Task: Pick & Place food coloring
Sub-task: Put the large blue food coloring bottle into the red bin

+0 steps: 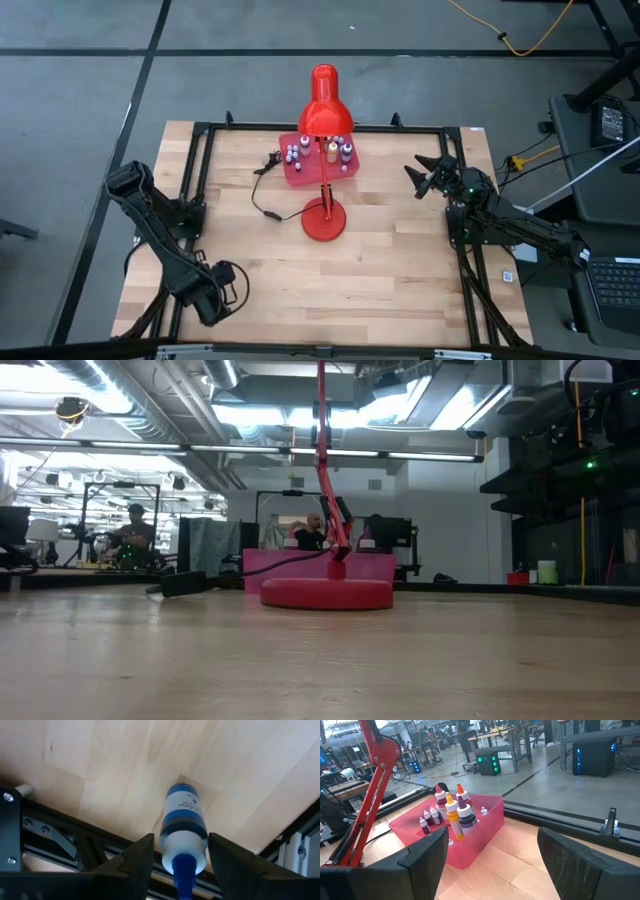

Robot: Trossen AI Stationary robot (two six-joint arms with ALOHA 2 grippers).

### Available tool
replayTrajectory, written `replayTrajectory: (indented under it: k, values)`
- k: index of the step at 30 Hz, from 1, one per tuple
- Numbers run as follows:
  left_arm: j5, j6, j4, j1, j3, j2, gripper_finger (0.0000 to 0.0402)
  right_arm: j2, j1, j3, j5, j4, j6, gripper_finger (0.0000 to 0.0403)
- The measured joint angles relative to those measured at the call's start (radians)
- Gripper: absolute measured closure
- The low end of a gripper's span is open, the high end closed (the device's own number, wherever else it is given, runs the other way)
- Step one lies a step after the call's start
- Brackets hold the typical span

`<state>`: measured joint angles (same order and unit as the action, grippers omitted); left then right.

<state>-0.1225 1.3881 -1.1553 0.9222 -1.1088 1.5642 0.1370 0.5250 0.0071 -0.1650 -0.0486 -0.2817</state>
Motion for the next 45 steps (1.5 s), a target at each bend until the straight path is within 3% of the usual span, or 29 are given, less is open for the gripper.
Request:
replayTrajectory:
  k: [7, 14, 21, 27, 34, 40, 45]
  values:
    - [-0.031, -0.025, -0.008, 0.000, 0.000, 0.000, 0.0287, 0.000, 0.000, 0.000, 0.000, 0.000, -0.001, 0.0097]
    - [-0.025, -0.079, -0.038, -0.031, 0.000, -0.019, 0.0288, 0.000, 0.000, 0.000, 0.000, 0.000, 0.000, 0.0097]
    - [0.107, -0.219, -0.061, -0.197, 0.000, -0.118, 0.0288, 0.000, 0.000, 0.000, 0.000, 0.000, -0.001, 0.0097]
    - [0.188, -0.404, -0.087, -0.444, 0.000, -0.203, 0.0288, 0.000, 0.000, 0.000, 0.000, 0.000, -0.001, 0.0097]
    - [0.200, -0.665, -0.074, -0.836, -0.003, -0.235, 0.0288, 0.000, 0.000, 0.000, 0.000, 0.000, 0.000, 0.0097]
    - [0.210, -0.833, -0.071, -1.175, -0.078, -0.187, 0.0288, 0.000, 0.000, 0.000, 0.000, 0.000, -0.001, 0.0097]
    - [0.203, -0.919, -0.071, -1.381, -0.203, -0.095, 0.0288, 0.000, 0.000, 0.000, 0.000, 0.000, -0.001, 0.0097]
